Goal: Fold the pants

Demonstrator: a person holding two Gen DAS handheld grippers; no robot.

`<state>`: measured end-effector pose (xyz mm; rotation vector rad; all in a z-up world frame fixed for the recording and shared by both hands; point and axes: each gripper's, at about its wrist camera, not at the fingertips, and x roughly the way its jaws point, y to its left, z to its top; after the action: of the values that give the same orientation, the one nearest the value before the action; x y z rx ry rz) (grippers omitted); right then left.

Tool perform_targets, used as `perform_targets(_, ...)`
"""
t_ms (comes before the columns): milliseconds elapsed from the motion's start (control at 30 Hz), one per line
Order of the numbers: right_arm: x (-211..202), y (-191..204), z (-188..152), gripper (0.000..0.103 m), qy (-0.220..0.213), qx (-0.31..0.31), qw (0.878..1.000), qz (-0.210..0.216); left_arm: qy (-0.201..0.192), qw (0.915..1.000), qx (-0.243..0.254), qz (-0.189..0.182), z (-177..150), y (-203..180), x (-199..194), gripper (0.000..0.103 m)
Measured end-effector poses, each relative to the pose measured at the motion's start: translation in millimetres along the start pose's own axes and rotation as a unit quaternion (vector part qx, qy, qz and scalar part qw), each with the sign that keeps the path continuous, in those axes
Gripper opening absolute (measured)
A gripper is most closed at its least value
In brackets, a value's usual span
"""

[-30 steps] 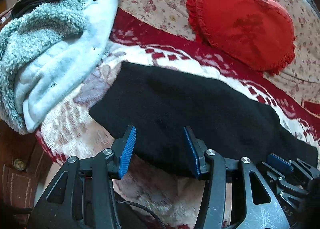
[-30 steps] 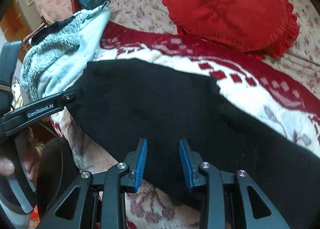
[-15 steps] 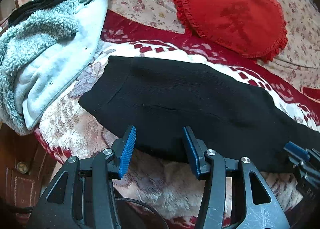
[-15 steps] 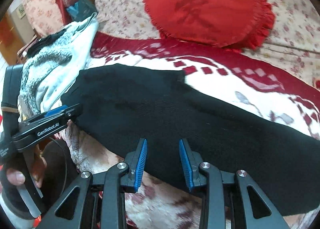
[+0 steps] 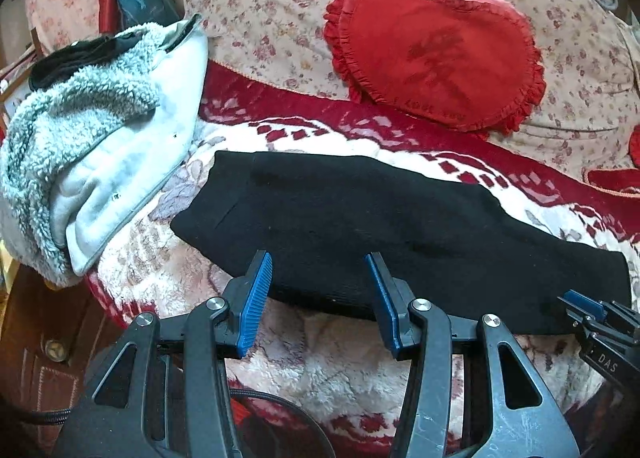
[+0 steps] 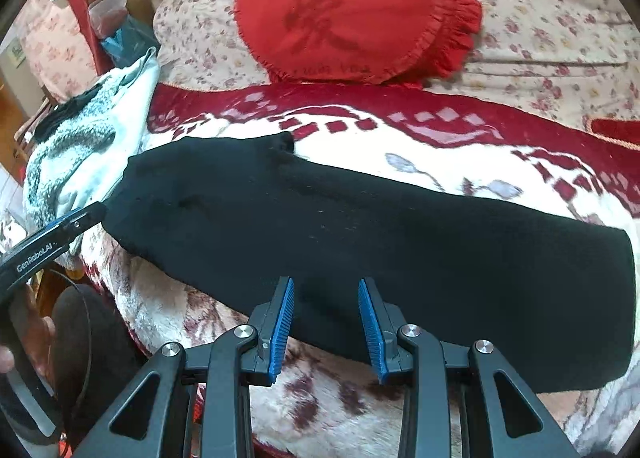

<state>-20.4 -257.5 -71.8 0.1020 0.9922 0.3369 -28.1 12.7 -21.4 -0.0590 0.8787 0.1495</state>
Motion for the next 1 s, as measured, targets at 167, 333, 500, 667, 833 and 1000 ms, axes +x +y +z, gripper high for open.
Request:
perform_targets(167,-2,-11,-5,0.032,0.006,0.010,1.000,-0.009,-0.004,0.9999,0.011,-0.006,1,-10,-3,0.048)
perform_targets(333,-8,-24,-14,0.032,0.005,0.022,1.000,-0.013,-0.007,0.9995,0.023,-0.020,4,-27,-4,0.048)
perform_targets(500,-23,-48,-24,0.032,-0.005,0.045,0.999,-0.025,-0.002,0.9981,0.045,-0.041,3,-52,-3,0.048)
perform_targets(667,-37,-76,-34,0.032,-0.015,0.080,0.997,-0.014,0.006,0.9954,0.068,-0.067,5,-83,-2,0.048)
perform_targets(833,-52,-96,-44,0.034,-0.019,0.089,0.995,-0.050,0.029,0.9892,0.086,-0.115,6,-116,4,0.048)
perform_targets(1000,-72,-134,-63,0.034,-0.025,0.138,0.988,-0.066,0.063,0.9749,0.110,-0.183,9,-163,14,0.060)
